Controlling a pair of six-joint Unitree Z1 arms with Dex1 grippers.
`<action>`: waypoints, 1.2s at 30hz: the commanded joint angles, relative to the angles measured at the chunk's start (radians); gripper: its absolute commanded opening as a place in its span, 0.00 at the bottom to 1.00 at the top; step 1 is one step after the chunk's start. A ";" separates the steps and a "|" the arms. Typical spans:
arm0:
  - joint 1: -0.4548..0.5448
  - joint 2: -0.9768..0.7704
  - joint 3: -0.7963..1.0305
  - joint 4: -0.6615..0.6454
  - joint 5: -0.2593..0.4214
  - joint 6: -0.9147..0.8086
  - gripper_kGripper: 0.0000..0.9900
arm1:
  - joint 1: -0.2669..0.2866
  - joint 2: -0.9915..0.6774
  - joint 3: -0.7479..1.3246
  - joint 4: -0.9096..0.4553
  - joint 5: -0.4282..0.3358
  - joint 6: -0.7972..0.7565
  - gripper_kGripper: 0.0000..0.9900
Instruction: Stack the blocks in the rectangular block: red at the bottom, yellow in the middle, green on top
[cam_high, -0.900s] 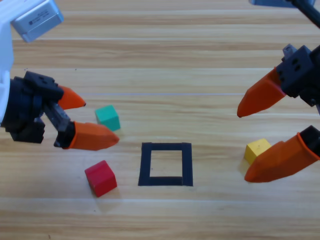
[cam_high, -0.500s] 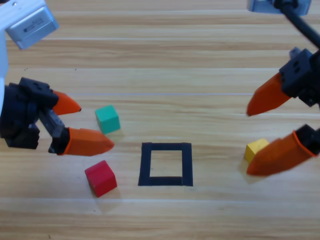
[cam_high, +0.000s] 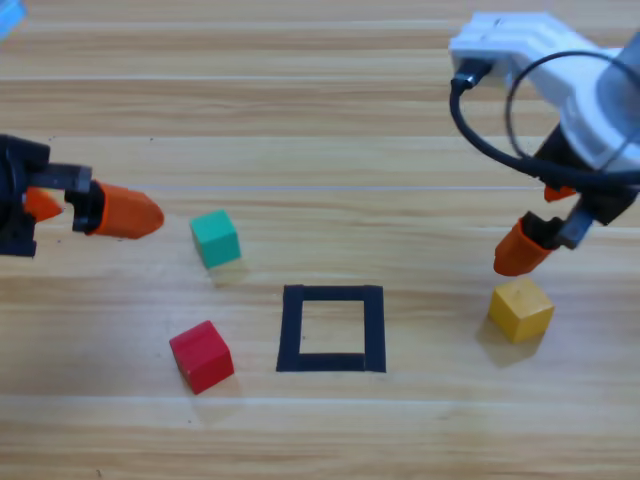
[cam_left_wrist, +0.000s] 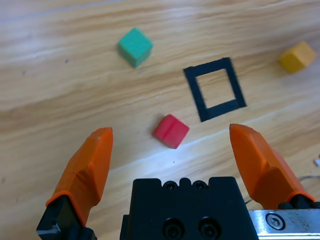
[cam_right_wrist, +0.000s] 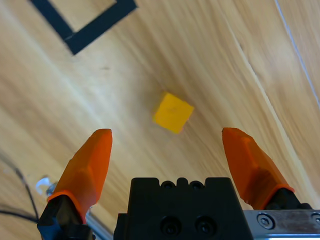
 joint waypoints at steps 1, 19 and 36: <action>-0.015 0.142 -0.054 0.103 0.055 -0.175 1.00 | -0.091 0.097 0.051 -0.092 -0.183 0.126 0.98; -0.072 0.516 -0.238 0.216 0.019 -0.571 1.00 | -0.079 0.228 0.058 -0.095 -0.019 0.235 0.98; -0.084 0.671 -0.280 0.239 0.010 -0.775 1.00 | -0.081 0.379 0.031 -0.075 -0.027 0.279 0.79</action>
